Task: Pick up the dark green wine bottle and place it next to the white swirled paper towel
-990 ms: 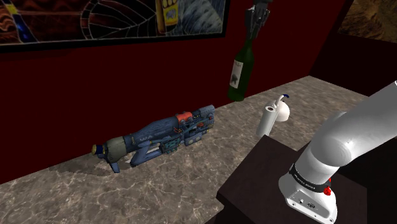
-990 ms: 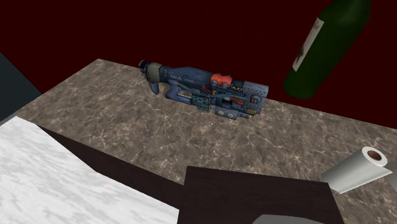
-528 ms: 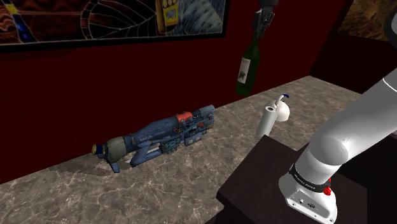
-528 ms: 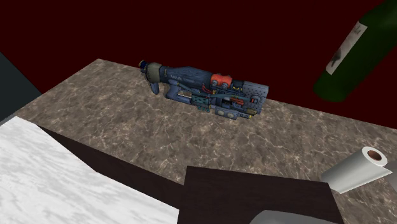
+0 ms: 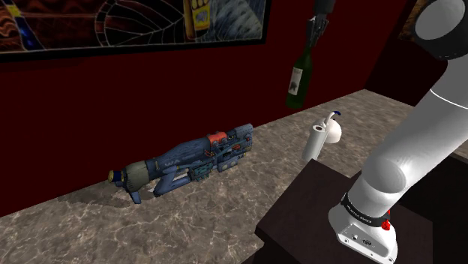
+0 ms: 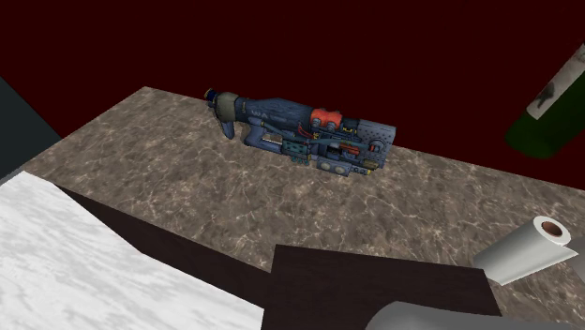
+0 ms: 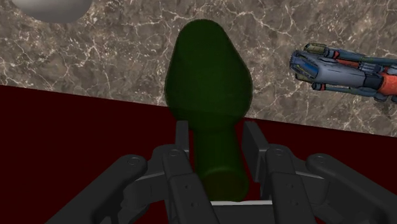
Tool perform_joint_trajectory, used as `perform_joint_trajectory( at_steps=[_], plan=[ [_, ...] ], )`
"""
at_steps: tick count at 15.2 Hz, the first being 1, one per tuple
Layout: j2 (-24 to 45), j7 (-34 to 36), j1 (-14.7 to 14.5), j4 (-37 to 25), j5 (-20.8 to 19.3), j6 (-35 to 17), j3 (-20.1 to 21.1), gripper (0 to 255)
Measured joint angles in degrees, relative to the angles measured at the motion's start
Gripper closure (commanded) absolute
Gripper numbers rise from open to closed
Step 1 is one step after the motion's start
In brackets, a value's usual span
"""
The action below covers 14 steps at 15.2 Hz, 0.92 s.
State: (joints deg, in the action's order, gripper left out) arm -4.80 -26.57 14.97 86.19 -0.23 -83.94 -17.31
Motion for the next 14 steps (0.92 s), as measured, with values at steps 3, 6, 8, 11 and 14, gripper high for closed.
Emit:
perform_joint_trajectory(
  at_steps=[3, 6, 8, 11, 14],
  plan=[
    [4.48, -4.04, 1.85, -3.46, 1.49, -0.71, -2.32, 255],
    [6.44, -5.76, 2.74, -4.63, 2.22, -1.35, -3.19, 255],
    [6.1, -5.85, 2.73, -2.83, 2.1, -2.84, -3.19, 255],
    [5.65, -5.87, 2.69, 0.03, 1.93, -5.28, -3.16, 255],
    [4.7, -5.64, 2.53, 3.49, 1.59, -7.85, -3.01, 255]
  ],
)
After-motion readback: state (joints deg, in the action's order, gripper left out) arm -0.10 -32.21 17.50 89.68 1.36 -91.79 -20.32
